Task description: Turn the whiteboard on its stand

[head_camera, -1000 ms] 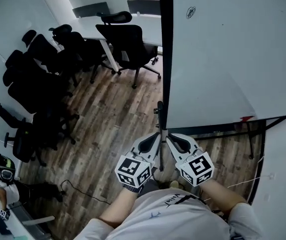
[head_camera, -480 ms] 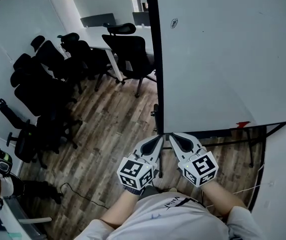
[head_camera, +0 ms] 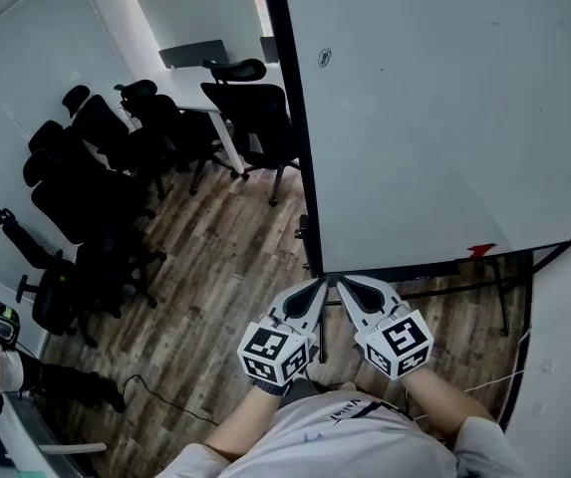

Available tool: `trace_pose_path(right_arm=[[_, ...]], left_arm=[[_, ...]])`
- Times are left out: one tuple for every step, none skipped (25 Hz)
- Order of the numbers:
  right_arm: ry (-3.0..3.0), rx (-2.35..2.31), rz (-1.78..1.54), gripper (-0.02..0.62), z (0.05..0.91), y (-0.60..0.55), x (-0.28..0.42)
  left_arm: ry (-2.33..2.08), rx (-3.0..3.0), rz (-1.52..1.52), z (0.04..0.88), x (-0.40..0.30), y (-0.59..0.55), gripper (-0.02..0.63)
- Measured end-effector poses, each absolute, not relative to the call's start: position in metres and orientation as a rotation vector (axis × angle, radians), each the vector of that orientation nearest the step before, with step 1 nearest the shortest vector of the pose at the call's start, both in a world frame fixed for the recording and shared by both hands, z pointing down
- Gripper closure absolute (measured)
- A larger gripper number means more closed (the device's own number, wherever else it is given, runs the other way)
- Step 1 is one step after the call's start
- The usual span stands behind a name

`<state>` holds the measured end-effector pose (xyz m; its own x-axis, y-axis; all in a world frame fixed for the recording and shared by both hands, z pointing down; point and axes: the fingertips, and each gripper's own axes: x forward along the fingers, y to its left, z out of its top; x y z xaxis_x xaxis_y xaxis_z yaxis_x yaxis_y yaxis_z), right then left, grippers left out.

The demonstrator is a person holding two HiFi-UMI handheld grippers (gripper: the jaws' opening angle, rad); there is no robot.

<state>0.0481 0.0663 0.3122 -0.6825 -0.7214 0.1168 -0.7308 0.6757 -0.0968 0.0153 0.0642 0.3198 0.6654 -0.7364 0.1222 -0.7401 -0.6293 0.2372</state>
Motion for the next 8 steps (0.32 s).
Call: trace_pose_path(right_arm=[[-2.812,1.221,0.208,0.581,0.3122,0.0664,0.049],[-2.812,1.22,0.208,0.581,0.3123,0.0666,0.0496],[-2.811,1.218,0.209,0.581,0.3123,0.0668,0.0501],[-2.811,1.216,0.21,0.581,0.3124,0.0673,0.0505],[-2.81,1.215,0.211,0.581,0.3124,0.0678,0.0508],[-2.81,1.213,0.211,0.581,0.3122,0.0683,0.051],[-2.81,1.211,0.212,0.581,0.312,0.0688,0.0511],[-2.81,1.209,0.212,0.581,0.3117,0.0693,0.0512]], left_arm=[[-1.187,2.617,0.02,0.3195,0.016,0.0642,0.594],[-1.188,2.618,0.021,0.3188,0.0166,0.0644,0.594],[-1.188,2.618,0.022,0.3182,0.0172,0.0649,0.594],[-1.187,2.619,0.023,0.3177,0.0179,0.0657,0.594],[-1.186,2.618,0.023,0.3173,0.0185,0.0666,0.594],[-1.185,2.618,0.024,0.3171,0.019,0.0675,0.594],[-1.185,2.618,0.024,0.3169,0.0193,0.0684,0.594],[-1.185,2.618,0.025,0.3167,0.0197,0.0692,0.594]])
